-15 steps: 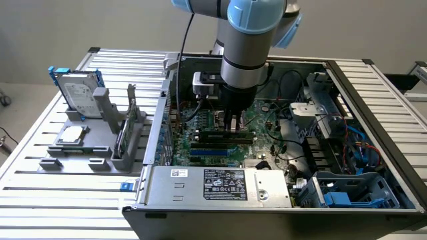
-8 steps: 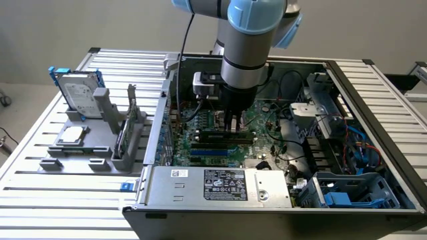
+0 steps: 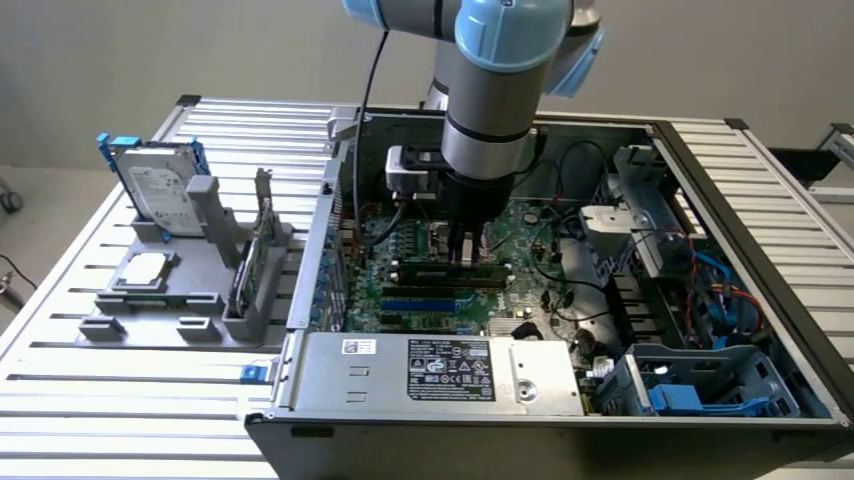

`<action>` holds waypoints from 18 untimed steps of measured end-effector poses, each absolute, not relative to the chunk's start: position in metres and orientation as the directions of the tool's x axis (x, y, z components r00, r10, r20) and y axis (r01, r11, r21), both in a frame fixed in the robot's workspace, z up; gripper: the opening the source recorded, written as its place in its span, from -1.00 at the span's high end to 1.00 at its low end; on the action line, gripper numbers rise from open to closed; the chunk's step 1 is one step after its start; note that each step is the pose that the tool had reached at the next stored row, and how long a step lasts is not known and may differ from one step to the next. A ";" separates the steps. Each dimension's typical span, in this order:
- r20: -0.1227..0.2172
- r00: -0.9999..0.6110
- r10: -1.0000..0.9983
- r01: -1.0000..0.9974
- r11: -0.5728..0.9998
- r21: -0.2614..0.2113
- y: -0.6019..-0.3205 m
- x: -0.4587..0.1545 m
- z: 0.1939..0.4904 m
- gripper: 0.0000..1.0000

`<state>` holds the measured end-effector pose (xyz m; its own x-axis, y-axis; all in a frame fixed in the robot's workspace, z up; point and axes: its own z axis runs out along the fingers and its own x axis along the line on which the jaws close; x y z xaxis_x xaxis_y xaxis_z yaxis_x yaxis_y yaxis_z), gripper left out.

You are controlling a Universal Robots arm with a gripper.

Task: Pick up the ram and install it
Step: 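Press down the ram until it locks into place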

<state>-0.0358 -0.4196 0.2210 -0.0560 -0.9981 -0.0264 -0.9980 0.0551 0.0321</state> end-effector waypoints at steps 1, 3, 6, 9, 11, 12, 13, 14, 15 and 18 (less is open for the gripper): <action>-0.027 -0.056 -0.998 -0.998 0.055 0.032 -0.420 -0.036 0.221 0.72; -0.027 -0.056 -0.998 -0.998 0.055 0.032 -0.420 -0.036 0.221 0.69; -0.027 -0.056 -0.998 -0.998 0.055 0.033 -0.420 -0.036 0.224 0.55; -0.028 -0.056 -0.998 -0.998 0.055 0.035 -0.420 -0.036 0.231 0.55; -0.029 -0.056 -0.998 -0.998 0.055 0.036 -0.420 -0.036 0.237 0.55; -0.029 -0.056 -0.998 -0.998 0.055 0.036 -0.420 -0.036 0.239 0.55; -0.029 -0.056 -0.998 -0.998 0.055 0.037 -0.420 -0.036 0.242 0.55; -0.029 -0.056 -0.998 -0.998 0.055 0.037 -0.420 -0.036 0.244 0.55; -0.029 -0.056 -0.998 -0.998 0.055 0.038 -0.420 -0.036 0.245 0.73; -0.029 -0.056 -0.998 -0.998 0.055 0.038 -0.420 -0.036 0.246 0.79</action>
<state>-0.0358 -0.4196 0.2462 -0.0561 -0.9980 -0.0294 -0.9978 0.0550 0.0381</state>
